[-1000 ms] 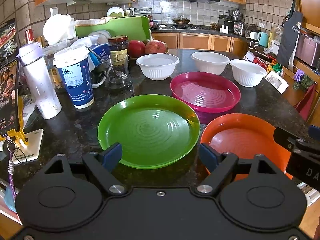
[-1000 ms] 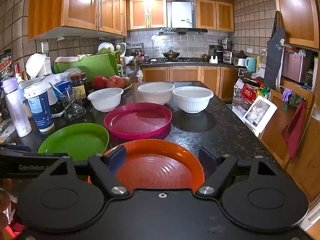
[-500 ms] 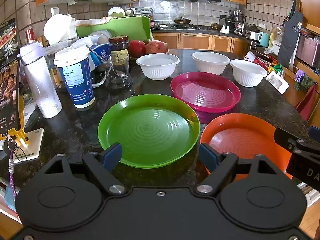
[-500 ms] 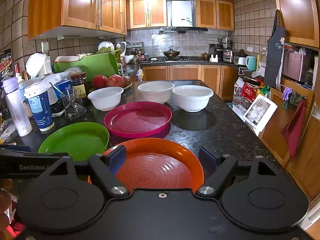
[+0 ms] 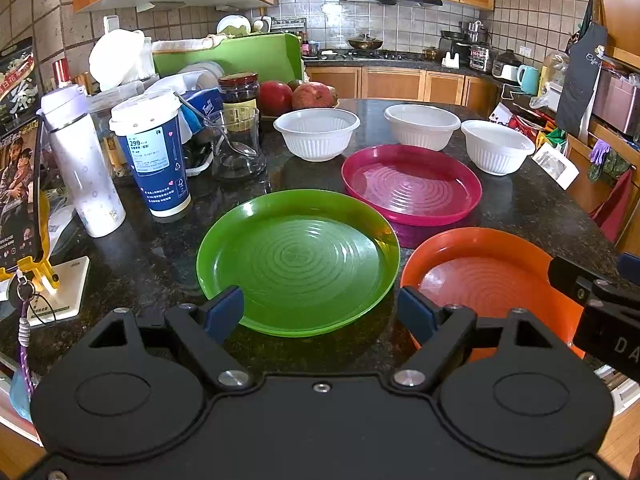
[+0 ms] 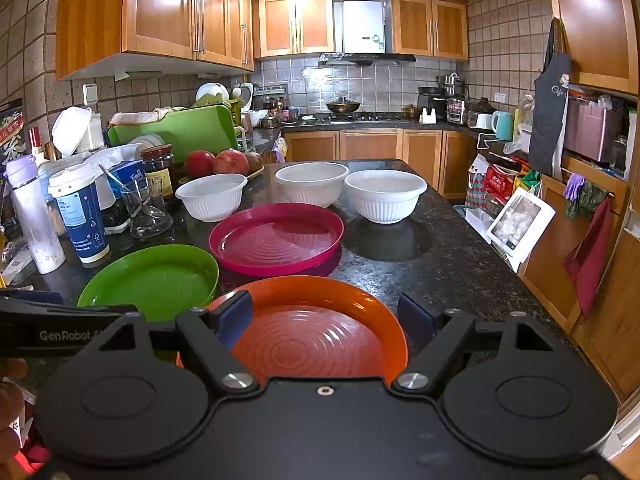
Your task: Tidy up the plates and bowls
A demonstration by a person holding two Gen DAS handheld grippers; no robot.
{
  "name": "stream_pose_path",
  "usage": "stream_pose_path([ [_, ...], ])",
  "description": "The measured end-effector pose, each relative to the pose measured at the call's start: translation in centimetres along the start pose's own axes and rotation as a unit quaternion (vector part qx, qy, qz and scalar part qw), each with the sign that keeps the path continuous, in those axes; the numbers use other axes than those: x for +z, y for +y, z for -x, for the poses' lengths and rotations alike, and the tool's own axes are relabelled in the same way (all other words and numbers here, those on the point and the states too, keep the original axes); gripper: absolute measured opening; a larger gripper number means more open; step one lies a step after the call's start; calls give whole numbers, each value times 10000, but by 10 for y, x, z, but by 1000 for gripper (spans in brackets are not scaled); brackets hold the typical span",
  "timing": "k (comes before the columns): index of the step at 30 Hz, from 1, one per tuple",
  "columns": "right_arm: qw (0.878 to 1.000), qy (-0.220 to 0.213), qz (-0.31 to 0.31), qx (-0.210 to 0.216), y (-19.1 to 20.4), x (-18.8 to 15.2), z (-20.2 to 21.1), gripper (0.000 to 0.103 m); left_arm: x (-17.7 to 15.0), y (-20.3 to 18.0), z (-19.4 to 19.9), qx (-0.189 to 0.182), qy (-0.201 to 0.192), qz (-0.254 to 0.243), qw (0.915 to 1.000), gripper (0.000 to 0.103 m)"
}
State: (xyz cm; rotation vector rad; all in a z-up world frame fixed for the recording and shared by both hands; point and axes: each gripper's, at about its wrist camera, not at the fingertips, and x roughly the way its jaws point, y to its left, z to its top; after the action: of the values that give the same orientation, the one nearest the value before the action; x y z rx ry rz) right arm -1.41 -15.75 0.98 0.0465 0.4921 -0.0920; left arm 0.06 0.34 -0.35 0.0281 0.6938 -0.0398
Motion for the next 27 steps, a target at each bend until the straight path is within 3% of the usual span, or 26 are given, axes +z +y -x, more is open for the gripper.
stream_pose_path([
  [15, 10000, 23, -26, 20, -1, 0, -1, 84, 2, -1, 0, 13, 42, 5, 10000, 84],
  [27, 9992, 287, -255, 68, -8, 3, -15, 77, 1, 9, -12, -77, 383, -103, 9992, 84],
])
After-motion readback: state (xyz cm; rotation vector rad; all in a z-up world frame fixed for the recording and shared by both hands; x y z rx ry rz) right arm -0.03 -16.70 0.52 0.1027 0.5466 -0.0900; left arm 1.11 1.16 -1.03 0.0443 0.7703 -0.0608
